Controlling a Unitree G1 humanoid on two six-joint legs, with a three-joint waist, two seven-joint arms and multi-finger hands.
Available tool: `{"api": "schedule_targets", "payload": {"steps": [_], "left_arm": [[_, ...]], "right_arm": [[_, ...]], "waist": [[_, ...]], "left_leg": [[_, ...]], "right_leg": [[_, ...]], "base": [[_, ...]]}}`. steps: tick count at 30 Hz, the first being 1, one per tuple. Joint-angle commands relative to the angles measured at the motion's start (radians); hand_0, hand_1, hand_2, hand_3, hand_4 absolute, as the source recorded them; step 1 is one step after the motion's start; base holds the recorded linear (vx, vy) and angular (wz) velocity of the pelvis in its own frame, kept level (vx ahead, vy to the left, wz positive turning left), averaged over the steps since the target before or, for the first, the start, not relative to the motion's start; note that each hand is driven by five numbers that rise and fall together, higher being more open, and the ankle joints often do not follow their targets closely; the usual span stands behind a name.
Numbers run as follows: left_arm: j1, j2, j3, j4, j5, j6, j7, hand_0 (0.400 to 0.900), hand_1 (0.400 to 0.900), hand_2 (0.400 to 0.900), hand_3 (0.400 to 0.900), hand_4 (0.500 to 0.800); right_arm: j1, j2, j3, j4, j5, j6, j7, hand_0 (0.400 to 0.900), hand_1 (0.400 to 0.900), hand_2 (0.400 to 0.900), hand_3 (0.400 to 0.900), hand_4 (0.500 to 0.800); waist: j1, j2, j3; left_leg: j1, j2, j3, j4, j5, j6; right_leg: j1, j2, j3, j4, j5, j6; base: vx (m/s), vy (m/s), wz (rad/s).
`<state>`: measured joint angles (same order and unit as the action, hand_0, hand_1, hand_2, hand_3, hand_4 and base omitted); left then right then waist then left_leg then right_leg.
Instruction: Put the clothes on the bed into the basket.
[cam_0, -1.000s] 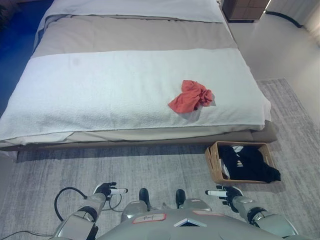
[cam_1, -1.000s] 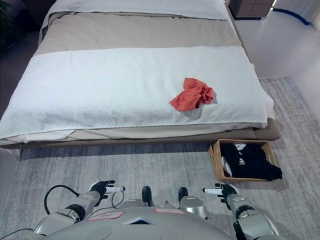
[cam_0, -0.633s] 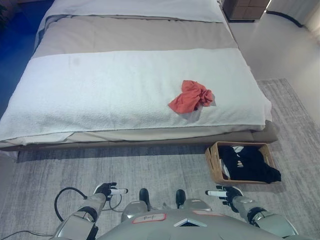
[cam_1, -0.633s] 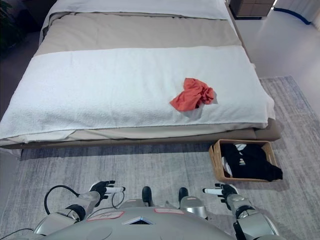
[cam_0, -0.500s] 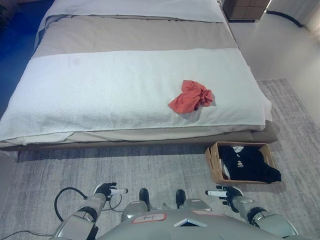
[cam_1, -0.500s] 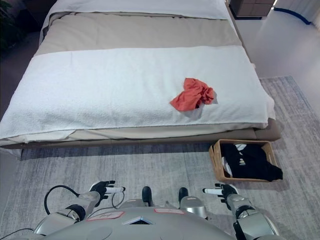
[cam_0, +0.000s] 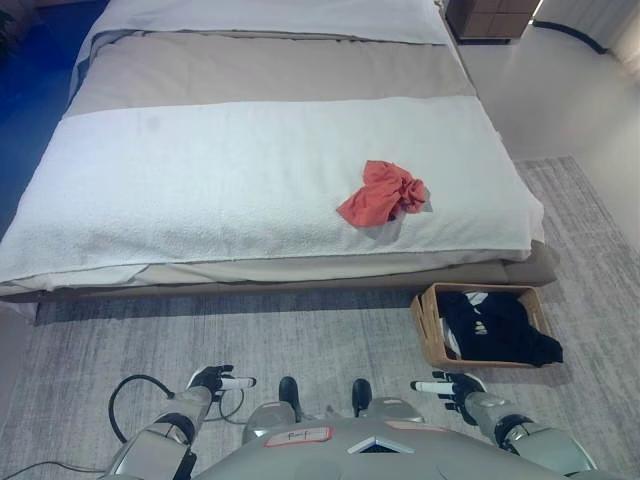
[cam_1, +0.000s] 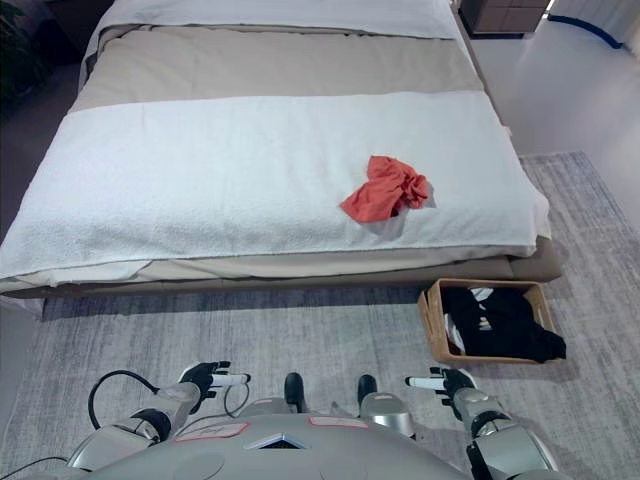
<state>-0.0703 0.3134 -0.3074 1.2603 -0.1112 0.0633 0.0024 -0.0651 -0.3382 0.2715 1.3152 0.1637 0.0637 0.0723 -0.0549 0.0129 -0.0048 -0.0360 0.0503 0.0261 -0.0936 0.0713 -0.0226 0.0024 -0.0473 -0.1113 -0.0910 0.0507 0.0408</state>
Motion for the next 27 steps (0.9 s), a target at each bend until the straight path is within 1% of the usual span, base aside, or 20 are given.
{"api": "schedule_targets", "payload": {"steps": [1, 4, 6, 7, 8, 9, 10, 11, 12, 13, 14, 15, 16, 18, 19, 20, 21, 23, 25, 27], "left_arm": [[-0.085, 0.01, 0.026, 0.045, 0.012, -0.016, 0.012, 0.9, 0.9, 0.9, 0.9, 0.8], [-0.092, 0.015, 0.023, 0.036, 0.007, -0.016, 0.014, 0.9, 0.9, 0.9, 0.9, 0.8], [-0.102, 0.019, 0.016, 0.028, 0.004, -0.017, 0.013, 0.9, 0.9, 0.9, 0.9, 0.8], [-0.102, 0.019, 0.016, 0.028, 0.004, -0.017, 0.013, 0.9, 0.9, 0.9, 0.9, 0.8], [-0.102, 0.019, 0.016, 0.026, 0.001, -0.018, 0.011, 0.9, 0.9, 0.9, 0.9, 0.8], [-0.099, 0.017, 0.016, 0.023, -0.005, -0.018, 0.006, 0.9, 0.9, 0.9, 0.9, 0.8], [-0.1, 0.015, 0.015, 0.02, -0.01, -0.019, 0.006, 0.9, 0.9, 0.9, 0.9, 0.8], [-0.1, 0.015, 0.015, 0.02, -0.01, -0.019, 0.006, 0.9, 0.9, 0.9, 0.9, 0.8], [-0.112, 0.012, 0.009, 0.016, -0.017, -0.022, 0.004, 0.9, 0.9, 0.9, 0.9, 0.8], [-0.113, 0.012, 0.009, 0.016, -0.017, -0.022, 0.004, 0.9, 0.9, 0.9, 0.9, 0.8], [-0.118, 0.01, 0.007, 0.018, -0.024, -0.02, 0.003, 0.9, 0.9, 0.9, 0.9, 0.8], [-0.116, 0.009, 0.007, 0.017, -0.027, -0.021, 0.0, 0.9, 0.9, 0.9, 0.9, 0.8], [-0.113, 0.007, 0.003, 0.021, -0.028, -0.018, -0.003, 0.9, 0.9, 0.9, 0.9, 0.8], [-0.104, 0.007, 0.0, 0.024, -0.025, -0.018, 0.001, 0.9, 0.9, 0.9, 0.9, 0.8], [-0.101, 0.008, 0.0, 0.025, -0.025, -0.019, 0.003, 0.9, 0.9, 0.9, 0.9, 0.8], [-0.101, 0.008, 0.0, 0.025, -0.025, -0.019, 0.003, 0.9, 0.9, 0.9, 0.9, 0.8], [-0.1, 0.008, -0.002, 0.026, -0.027, -0.02, 0.007, 0.9, 0.9, 0.9, 0.9, 0.8], [-0.098, 0.007, -0.003, 0.027, -0.027, -0.022, 0.008, 0.9, 0.9, 0.9, 0.9, 0.8], [-0.09, 0.005, -0.002, 0.028, -0.031, -0.023, 0.006, 0.9, 0.9, 0.9, 0.9, 0.8], [-0.084, 0.006, 0.001, 0.029, -0.032, -0.022, 0.004, 0.9, 0.9, 0.9, 0.9, 0.8]], "right_arm": [[-0.028, -0.04, 0.028, 0.03, 0.009, -0.007, -0.006, 0.9, 0.9, 0.9, 0.9, 0.8], [-0.033, -0.044, 0.028, 0.02, 0.013, -0.011, -0.009, 0.9, 0.9, 0.9, 0.9, 0.8], [-0.034, -0.05, 0.034, 0.006, 0.016, -0.014, -0.009, 0.9, 0.9, 0.9, 0.9, 0.8], [-0.034, -0.05, 0.034, 0.006, 0.016, -0.014, -0.009, 0.9, 0.9, 0.9, 0.9, 0.8], [-0.033, -0.053, 0.035, 0.0, 0.016, -0.015, -0.011, 0.9, 0.9, 0.9, 0.9, 0.8], [-0.029, -0.061, 0.037, -0.013, 0.016, -0.018, -0.01, 0.9, 0.9, 0.9, 0.9, 0.8], [-0.033, -0.067, 0.042, -0.02, 0.015, -0.018, -0.01, 0.9, 0.9, 0.9, 0.9, 0.8], [-0.033, -0.067, 0.042, -0.02, 0.015, -0.018, -0.01, 0.9, 0.9, 0.9, 0.9, 0.8], [-0.048, -0.085, 0.043, -0.025, 0.018, -0.023, -0.013, 0.9, 0.9, 0.9, 0.9, 0.8], [-0.048, -0.085, 0.043, -0.025, 0.018, -0.023, -0.013, 0.9, 0.9, 0.9, 0.9, 0.8], [-0.055, -0.092, 0.043, -0.036, 0.024, -0.023, -0.016, 0.9, 0.9, 0.9, 0.9, 0.8], [-0.056, -0.095, 0.04, -0.035, 0.027, -0.024, -0.017, 0.9, 0.9, 0.9, 0.9, 0.8], [-0.059, -0.099, 0.04, -0.032, 0.031, -0.023, -0.02, 0.9, 0.9, 0.9, 0.9, 0.8], [-0.06, -0.102, 0.046, -0.035, 0.029, -0.025, -0.024, 0.9, 0.9, 0.9, 0.9, 0.8], [-0.062, -0.101, 0.048, -0.033, 0.028, -0.027, -0.027, 0.9, 0.9, 0.9, 0.9, 0.8], [-0.062, -0.101, 0.048, -0.033, 0.028, -0.027, -0.027, 0.9, 0.9, 0.9, 0.9, 0.8], [-0.065, -0.098, 0.057, -0.029, 0.025, -0.03, -0.029, 0.9, 0.9, 0.9, 0.9, 0.8], [-0.066, -0.096, 0.06, -0.023, 0.022, -0.03, -0.028, 0.9, 0.9, 0.9, 0.9, 0.8], [-0.071, -0.097, 0.067, -0.016, 0.016, -0.028, -0.025, 0.9, 0.9, 0.9, 0.9, 0.8], [-0.072, -0.098, 0.07, -0.017, 0.012, -0.027, -0.021, 0.9, 0.9, 0.9, 0.9, 0.8]], "waist": [[0.0, -0.013, 0.046], [-0.002, -0.011, 0.057], [-0.007, -0.008, 0.066], [-0.007, -0.008, 0.066], [-0.009, -0.007, 0.07], [-0.01, -0.007, 0.078], [-0.006, -0.01, 0.09], [-0.007, -0.009, 0.09], [0.004, -0.016, 0.122], [0.002, -0.015, 0.121], [0.0, -0.018, 0.129], [0.001, -0.016, 0.128], [0.005, -0.011, 0.125], [0.007, -0.004, 0.124], [0.011, -0.004, 0.129], [0.011, -0.004, 0.129], [0.017, -0.001, 0.135], [0.022, 0.0, 0.138], [0.033, 0.005, 0.139], [0.038, 0.004, 0.136]], "left_leg": [[0.085, 0.023, 0.039, 0.006, -0.112, -0.053], [0.067, 0.032, 0.034, 0.018, -0.104, -0.059], [0.04, 0.04, 0.023, 0.048, -0.101, -0.066], [0.039, 0.04, 0.022, 0.049, -0.101, -0.066], [0.029, 0.041, 0.015, 0.073, -0.105, -0.067], [0.002, 0.029, 0.007, 0.142, -0.117, -0.073], [-0.025, 0.008, -0.009, 0.202, -0.127, -0.074], [-0.029, 0.008, -0.01, 0.207, -0.129, -0.074], [-0.094, -0.055, -0.072, 0.316, -0.133, -0.078], [-0.097, -0.055, -0.074, 0.321, -0.135, -0.078], [-0.13, -0.073, -0.079, 0.337, -0.13, -0.076], [-0.148, -0.074, -0.071, 0.32, -0.128, -0.07], [-0.185, -0.069, -0.063, 0.277, -0.101, -0.057], [-0.227, -0.049, -0.065, 0.224, -0.037, -0.055], [-0.235, -0.045, -0.067, 0.206, -0.019, -0.054], [-0.233, -0.045, -0.066, 0.204, -0.018, -0.054], [-0.252, -0.032, -0.076, 0.147, 0.014, -0.055], [-0.253, -0.032, -0.082, 0.12, 0.024, -0.055], [-0.255, -0.026, -0.092, 0.063, 0.051, -0.056], [-0.253, -0.02, -0.091, 0.044, 0.064, -0.061]], "right_leg": [[0.019, -0.014, -0.007, 0.026, -0.091, 0.034], [0.0, -0.006, -0.006, 0.052, -0.105, 0.025], [-0.015, 0.007, -0.003, 0.069, -0.119, 0.009], [-0.016, 0.007, -0.003, 0.07, -0.119, 0.009], [-0.015, 0.013, -0.002, 0.073, -0.124, 0.001], [-0.01, 0.015, 0.003, 0.071, -0.129, -0.007], [-0.007, 0.012, 0.007, 0.068, -0.131, -0.012], [-0.007, 0.012, 0.006, 0.068, -0.131, -0.012], [-0.011, 0.004, 0.009, 0.067, -0.121, -0.019], [-0.012, 0.004, 0.007, 0.067, -0.121, -0.019], [-0.013, 0.003, 0.002, 0.064, -0.12, -0.023], [-0.014, 0.004, -0.004, 0.062, -0.122, -0.025], [-0.011, 0.01, -0.009, 0.057, -0.125, -0.027], [-0.01, 0.023, -0.009, 0.059, -0.132, -0.031], [-0.007, 0.029, -0.005, 0.062, -0.135, -0.034], [-0.007, 0.029, -0.005, 0.062, -0.135, -0.034], [0.003, 0.042, 0.003, 0.063, -0.146, -0.036], [0.013, 0.048, 0.011, 0.061, -0.151, -0.037], [0.038, 0.065, 0.035, 0.053, -0.163, -0.036], [0.054, 0.069, 0.053, 0.046, -0.172, -0.031]], "base": [[0.0, -0.072, 0.13], [-0.04, -0.1, 0.15], [-0.04, -0.151, 0.23], [-0.01, -0.153, 0.18], [0.01, -0.147, 0.09], [-0.01, -0.203, 0.09], [-0.01, -0.13, 0.05], [-0.09, -0.134, 0.07], [-0.07, -0.077, 0.09], [-0.1, -0.125, 0.2], [-0.04, -0.078, 0.2], [-0.02, -0.123, 0.25], [0.03, -0.084, 0.13], [0.06, -0.043, 0.0], [0.05, -0.018, -0.06], [0.09, -0.012, -0.14], [0.11, 0.003, -0.17], [0.11, 0.01, -0.17], [0.19, 0.057, -0.36], [0.19, 0.116, -0.46]]}}
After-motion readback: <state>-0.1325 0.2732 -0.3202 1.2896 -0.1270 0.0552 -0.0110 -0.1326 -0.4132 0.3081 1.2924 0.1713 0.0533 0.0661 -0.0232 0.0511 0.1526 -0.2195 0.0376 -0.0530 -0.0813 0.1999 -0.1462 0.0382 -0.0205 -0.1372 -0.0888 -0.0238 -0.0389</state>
